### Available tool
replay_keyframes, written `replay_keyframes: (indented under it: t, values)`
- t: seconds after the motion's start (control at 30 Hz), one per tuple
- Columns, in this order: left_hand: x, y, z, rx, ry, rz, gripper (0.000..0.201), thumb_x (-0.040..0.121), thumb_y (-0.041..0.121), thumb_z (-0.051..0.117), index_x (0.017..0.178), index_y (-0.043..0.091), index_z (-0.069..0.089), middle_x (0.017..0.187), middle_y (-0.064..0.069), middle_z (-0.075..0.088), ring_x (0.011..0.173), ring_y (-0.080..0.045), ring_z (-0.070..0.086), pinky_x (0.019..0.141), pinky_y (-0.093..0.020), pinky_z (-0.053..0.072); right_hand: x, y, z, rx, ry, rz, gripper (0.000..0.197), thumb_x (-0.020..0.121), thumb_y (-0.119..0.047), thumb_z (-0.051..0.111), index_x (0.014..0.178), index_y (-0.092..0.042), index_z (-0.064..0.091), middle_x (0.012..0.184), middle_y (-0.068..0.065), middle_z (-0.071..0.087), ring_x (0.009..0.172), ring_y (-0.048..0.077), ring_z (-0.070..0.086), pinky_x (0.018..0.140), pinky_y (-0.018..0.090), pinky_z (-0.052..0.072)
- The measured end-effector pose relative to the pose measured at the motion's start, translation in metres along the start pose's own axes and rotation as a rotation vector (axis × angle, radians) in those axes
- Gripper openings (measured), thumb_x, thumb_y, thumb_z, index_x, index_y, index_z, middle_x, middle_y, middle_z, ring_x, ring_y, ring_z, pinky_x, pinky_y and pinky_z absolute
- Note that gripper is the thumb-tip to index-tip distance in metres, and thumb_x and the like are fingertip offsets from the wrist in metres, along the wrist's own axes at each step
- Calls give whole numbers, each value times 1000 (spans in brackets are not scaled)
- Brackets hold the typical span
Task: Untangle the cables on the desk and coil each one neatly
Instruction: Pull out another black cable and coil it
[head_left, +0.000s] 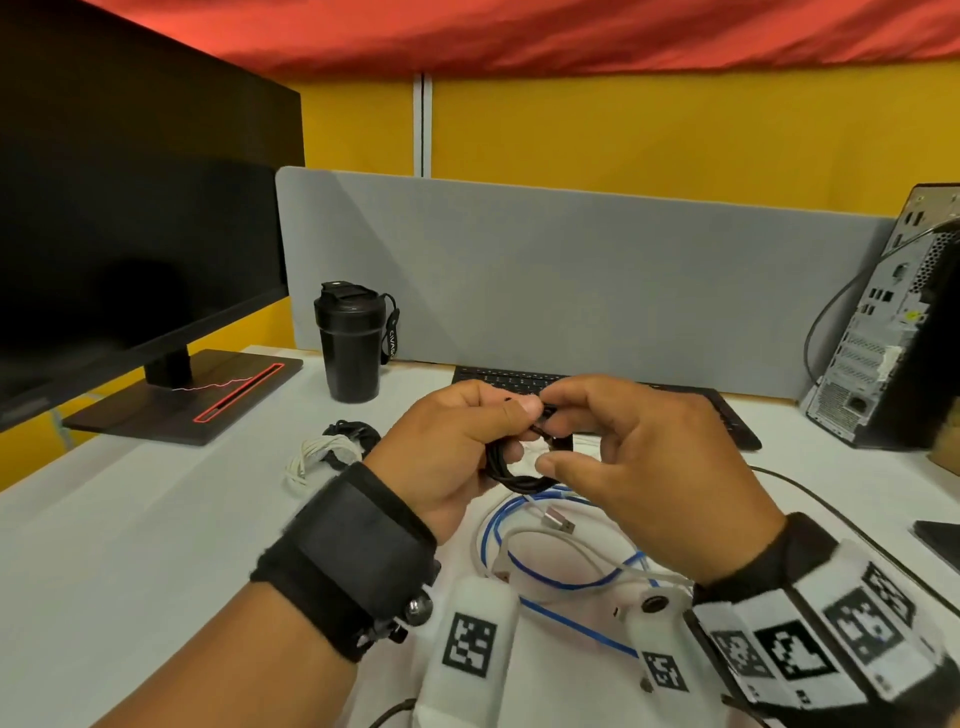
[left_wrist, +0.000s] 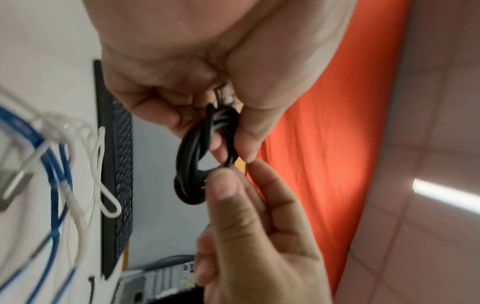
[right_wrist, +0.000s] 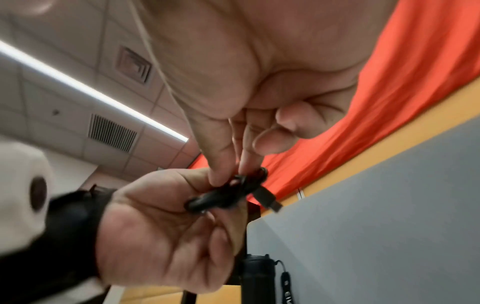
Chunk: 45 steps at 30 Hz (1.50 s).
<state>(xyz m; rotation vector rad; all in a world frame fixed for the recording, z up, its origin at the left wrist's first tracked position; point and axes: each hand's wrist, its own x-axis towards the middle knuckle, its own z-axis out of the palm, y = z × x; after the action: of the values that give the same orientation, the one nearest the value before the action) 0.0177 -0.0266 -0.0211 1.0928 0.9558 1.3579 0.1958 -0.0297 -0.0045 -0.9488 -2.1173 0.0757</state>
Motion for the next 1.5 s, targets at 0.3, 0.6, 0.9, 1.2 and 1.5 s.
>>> replay_keyframes:
  t: [0.3, 0.6, 0.9, 1.2, 1.5]
  values:
    - [-1, 0, 1, -42, -121, 9, 20, 73, 26, 72, 87, 13, 65, 69, -2, 65, 58, -9, 56, 58, -21, 50, 6, -5, 5, 568, 12, 300, 18, 76, -10, 80, 82, -20, 68, 66, -3, 69, 55, 12, 62, 52, 24, 51]
    - [-5, 11, -6, 430, -207, 247, 24, 78, 30, 72, 91, 11, 65, 69, 2, 69, 68, -18, 57, 66, -36, 45, 10, -4, -2, 1139, -104, 779, 18, 71, 1, 73, 79, -14, 66, 60, 5, 62, 46, 9, 47, 39, 17, 40]
    - [-7, 16, -6, 753, -274, 334, 29, 80, 39, 70, 97, 18, 62, 83, -17, 68, 72, -31, 64, 67, -41, 58, 10, 2, -5, 1382, -155, 993, 22, 72, -1, 71, 70, -16, 55, 57, 1, 57, 37, 2, 39, 35, 12, 35]
    - [-7, 20, -11, 954, -244, 340, 24, 83, 41, 74, 97, 37, 56, 89, 7, 68, 81, -12, 66, 73, -40, 59, 9, -5, 0, 1105, 35, 787, 19, 81, 4, 69, 75, -12, 60, 69, 13, 65, 44, 7, 50, 41, 18, 46]
    - [-6, 20, -13, 258, -288, 157, 7, 81, 17, 75, 87, 14, 72, 68, -4, 57, 57, -13, 50, 56, -23, 46, 9, 8, -8, 583, 130, 393, 20, 81, 2, 72, 78, -18, 71, 67, 7, 69, 59, 14, 63, 53, 23, 52]
